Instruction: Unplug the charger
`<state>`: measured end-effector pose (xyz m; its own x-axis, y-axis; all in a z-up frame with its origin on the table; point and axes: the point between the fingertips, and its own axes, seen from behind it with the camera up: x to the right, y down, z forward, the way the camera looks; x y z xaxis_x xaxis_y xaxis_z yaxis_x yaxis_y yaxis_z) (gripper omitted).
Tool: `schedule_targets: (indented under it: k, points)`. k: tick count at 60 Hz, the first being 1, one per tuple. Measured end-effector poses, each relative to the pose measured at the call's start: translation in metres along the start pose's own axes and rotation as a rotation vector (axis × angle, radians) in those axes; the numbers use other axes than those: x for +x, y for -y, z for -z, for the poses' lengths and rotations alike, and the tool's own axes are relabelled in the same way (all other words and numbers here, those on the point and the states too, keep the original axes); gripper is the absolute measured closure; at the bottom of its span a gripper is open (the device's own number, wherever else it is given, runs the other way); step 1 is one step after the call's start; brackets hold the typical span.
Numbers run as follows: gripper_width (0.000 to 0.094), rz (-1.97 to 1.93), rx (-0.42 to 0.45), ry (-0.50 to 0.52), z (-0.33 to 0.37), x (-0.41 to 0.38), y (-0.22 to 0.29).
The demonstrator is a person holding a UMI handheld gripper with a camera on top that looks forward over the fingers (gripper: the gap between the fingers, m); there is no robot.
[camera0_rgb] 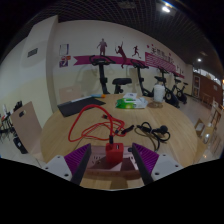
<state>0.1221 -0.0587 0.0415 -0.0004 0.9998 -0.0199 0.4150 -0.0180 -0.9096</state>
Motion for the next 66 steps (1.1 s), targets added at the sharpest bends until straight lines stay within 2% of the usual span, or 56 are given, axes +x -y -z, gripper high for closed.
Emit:
schedule_targets:
  k: [14,15,18,19,21,23,27,32,36,39,44,53,57,65,66]
  points:
    - [0.0089,0.009,0.027,-0.001,-0.036,-0.003,0.0]
    - [0.0056,0.008,0.029,-0.003,-0.036,-0.003,0.0]
    - [0.052,0.014,0.021,0.012,-0.037,-0.006,-0.001]
    - [0.0674,0.029,0.028,-0.048,-0.038,0.01,0.002]
    - [0.0681,-0.003,0.008,-0.028,-0.04,0.007,-0.001]
    - [0.0737,-0.02,-0.009,-0.027,-0.04,0.007,0.001]
    - [0.0743,-0.081,-0.039,-0.015,-0.037,0.007,0.005]
    - [0.0744,-0.019,0.152,-0.043,-0.021,0.021,0.089]
    - [0.0746,-0.047,0.172,-0.03,-0.022,0.025,0.131]
    - [0.0748,-0.072,0.13,-0.022,-0.031,0.033,0.144]
    - [0.0747,-0.048,0.062,-0.086,-0.057,0.062,0.146]
    - [0.073,-0.051,-0.206,-0.143,-0.112,0.095,0.073]
    - [0.0704,-0.038,-0.293,-0.176,-0.119,0.11,0.044]
    - [0.0608,-0.037,-0.371,-0.19,-0.121,0.121,0.022]
    - [0.0514,-0.036,-0.364,-0.19,-0.123,0.123,0.017]
